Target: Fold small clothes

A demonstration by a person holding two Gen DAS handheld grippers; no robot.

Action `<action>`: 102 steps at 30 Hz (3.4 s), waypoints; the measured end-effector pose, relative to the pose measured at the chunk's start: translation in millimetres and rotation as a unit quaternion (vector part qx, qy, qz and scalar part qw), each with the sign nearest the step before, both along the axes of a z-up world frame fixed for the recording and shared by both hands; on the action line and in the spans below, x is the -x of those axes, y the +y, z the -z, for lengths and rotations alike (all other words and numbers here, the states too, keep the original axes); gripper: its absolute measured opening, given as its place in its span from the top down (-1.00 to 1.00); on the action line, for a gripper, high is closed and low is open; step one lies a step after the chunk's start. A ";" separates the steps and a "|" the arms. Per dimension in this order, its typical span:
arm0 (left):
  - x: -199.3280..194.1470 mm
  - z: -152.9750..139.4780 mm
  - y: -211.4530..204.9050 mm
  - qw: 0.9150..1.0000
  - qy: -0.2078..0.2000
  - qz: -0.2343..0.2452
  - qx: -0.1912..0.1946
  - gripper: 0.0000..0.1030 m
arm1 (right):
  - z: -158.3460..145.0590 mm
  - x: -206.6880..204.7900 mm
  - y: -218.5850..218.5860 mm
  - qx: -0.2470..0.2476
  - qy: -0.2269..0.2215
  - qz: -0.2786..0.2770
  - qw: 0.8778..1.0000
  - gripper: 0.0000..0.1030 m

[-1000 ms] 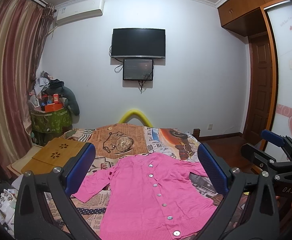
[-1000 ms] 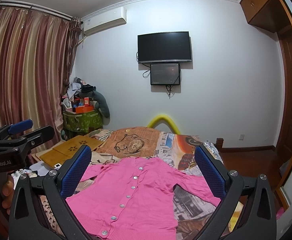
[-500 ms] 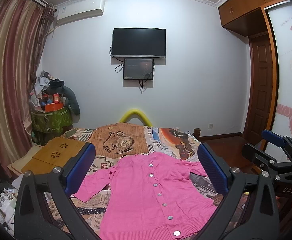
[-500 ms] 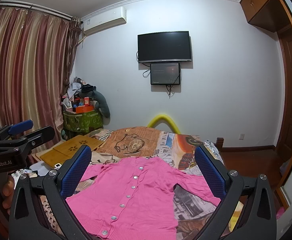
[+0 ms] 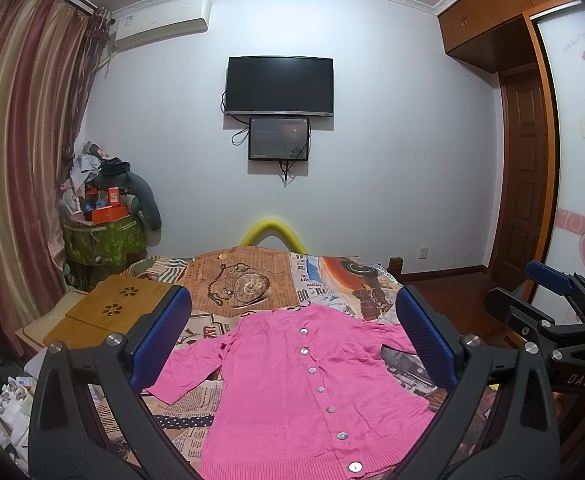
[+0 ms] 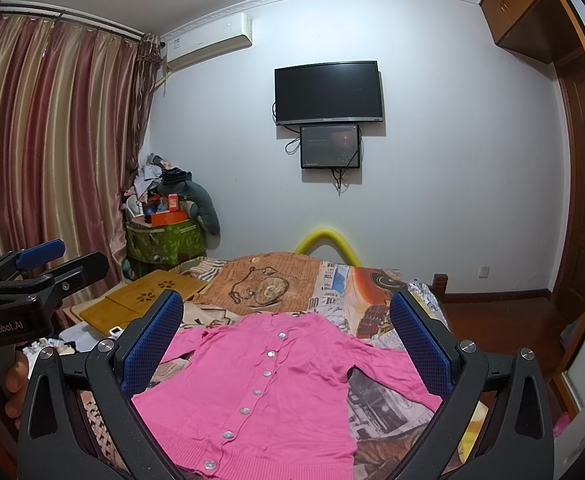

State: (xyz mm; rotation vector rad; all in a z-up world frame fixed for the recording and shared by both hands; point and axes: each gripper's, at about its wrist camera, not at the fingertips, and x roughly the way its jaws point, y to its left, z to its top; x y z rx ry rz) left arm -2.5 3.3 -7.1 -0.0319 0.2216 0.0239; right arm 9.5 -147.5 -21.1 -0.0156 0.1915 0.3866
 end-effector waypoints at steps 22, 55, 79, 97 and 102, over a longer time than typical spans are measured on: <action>-4.4 0.4 1.1 1.000 0.002 -0.001 0.001 -1.00 | 5.0 -2.7 -1.6 -0.001 0.006 0.000 1.000 -0.99; -314.1 173.0 154.7 0.952 0.292 -0.096 0.012 -1.00 | 105.4 -235.5 -26.8 0.032 0.254 0.018 0.967 -0.58; -483.1 284.4 177.3 0.902 0.425 -0.067 0.037 -1.00 | 186.5 -400.1 32.3 0.158 0.369 -0.068 0.913 0.35; -473.0 311.0 181.2 0.887 0.453 -0.074 0.056 -1.00 | 174.5 -392.3 40.3 0.151 0.306 -0.079 0.937 0.91; -471.7 311.1 179.3 0.889 0.449 -0.074 0.049 -1.00 | 155.1 -410.4 11.5 0.133 0.293 -0.042 0.946 0.91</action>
